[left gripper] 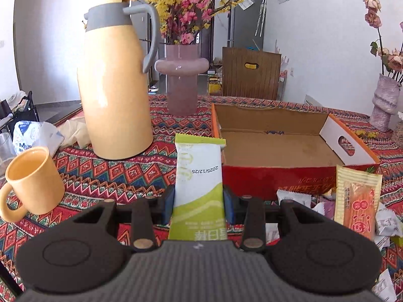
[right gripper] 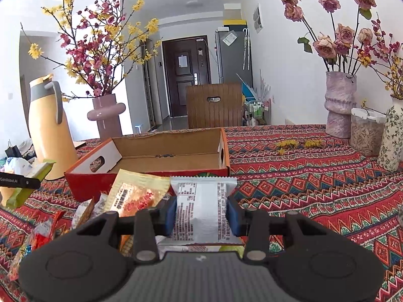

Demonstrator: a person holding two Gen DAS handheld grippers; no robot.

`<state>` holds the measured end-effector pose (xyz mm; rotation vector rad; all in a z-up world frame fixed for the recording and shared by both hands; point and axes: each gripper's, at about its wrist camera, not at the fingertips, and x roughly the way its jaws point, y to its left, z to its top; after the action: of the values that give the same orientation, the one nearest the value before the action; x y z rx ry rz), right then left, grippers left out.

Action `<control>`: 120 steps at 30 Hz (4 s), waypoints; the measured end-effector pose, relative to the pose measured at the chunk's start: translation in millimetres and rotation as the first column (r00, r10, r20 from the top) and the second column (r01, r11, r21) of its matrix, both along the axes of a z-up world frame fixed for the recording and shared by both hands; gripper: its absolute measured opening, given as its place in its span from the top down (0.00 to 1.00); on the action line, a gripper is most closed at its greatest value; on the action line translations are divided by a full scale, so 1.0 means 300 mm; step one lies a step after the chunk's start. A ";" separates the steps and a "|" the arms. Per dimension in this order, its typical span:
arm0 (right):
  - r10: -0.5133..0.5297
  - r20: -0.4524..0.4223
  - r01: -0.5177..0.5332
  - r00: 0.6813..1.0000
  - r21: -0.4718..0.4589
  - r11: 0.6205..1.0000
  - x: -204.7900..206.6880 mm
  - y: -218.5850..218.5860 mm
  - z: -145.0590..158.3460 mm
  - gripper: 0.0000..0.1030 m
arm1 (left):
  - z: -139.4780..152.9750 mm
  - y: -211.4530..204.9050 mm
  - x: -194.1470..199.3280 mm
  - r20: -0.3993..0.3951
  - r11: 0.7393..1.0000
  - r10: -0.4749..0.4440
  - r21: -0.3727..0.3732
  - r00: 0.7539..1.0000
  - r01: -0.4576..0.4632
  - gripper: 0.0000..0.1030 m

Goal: Organize snacks
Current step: 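Carry both snacks into the red box and open both grippers, then move both tools back over the snack pile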

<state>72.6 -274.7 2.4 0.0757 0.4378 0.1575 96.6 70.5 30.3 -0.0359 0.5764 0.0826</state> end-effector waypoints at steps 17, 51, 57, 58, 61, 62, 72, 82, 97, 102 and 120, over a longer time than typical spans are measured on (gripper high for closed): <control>0.045 0.018 -0.046 0.999 0.066 0.997 0.366 0.070 0.131 0.61 | 0.136 -0.184 0.220 0.040 0.999 -0.046 0.003 0.998 0.046 0.62; 0.037 -0.014 -0.036 0.999 0.038 0.999 0.426 0.097 0.090 0.00 | 0.095 -0.251 0.254 0.073 0.999 -0.033 -0.005 0.997 0.034 0.00; 0.057 0.029 -0.058 0.998 0.025 0.998 0.265 0.077 0.107 0.00 | 0.094 -0.238 0.123 0.102 0.999 -0.048 -0.007 0.994 0.049 0.00; 0.057 0.033 -0.058 0.998 0.022 0.998 0.242 0.074 0.106 0.00 | 0.093 -0.237 0.103 0.106 0.999 -0.049 -0.007 0.993 0.050 0.00; 0.055 0.041 -0.055 0.998 0.016 0.998 0.173 0.061 0.096 0.00 | 0.087 -0.231 0.032 0.117 0.998 -0.063 -0.011 0.991 0.065 0.00; 0.051 0.040 -0.052 0.998 0.017 0.999 0.154 0.057 0.091 0.00 | 0.085 -0.229 0.011 0.120 0.997 -0.069 -0.014 0.990 0.071 0.00; 0.049 0.018 -0.050 0.999 0.015 0.999 -0.013 0.044 0.026 0.00 | 0.003 -0.193 -0.149 0.114 0.998 -0.062 -0.017 0.992 0.064 0.00; 0.075 -0.074 -0.076 0.994 -0.004 0.997 -0.142 0.091 -0.070 0.00 | -0.059 -0.122 -0.255 0.066 0.999 -0.022 -0.034 0.998 0.024 0.00; 0.109 -0.202 -0.124 0.973 -0.061 0.990 -0.217 0.252 -0.198 0.00 | -0.110 -0.107 -0.343 0.010 0.998 -0.047 -0.052 0.999 0.047 0.00; 0.112 -0.190 -0.125 0.975 -0.058 0.991 -0.228 0.257 -0.211 0.09 | -0.126 -0.095 -0.344 -0.006 0.997 -0.045 -0.065 0.999 0.045 0.00; 0.186 -0.171 -0.181 0.968 0.042 0.983 -0.263 0.214 -0.205 0.48 | -0.146 -0.089 -0.324 -0.051 0.996 -0.033 -0.081 0.998 0.029 0.00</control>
<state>-6.3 -210.6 -59.2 0.0748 0.6176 0.3409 -0.7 43.7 -13.6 -0.1027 0.6326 0.0303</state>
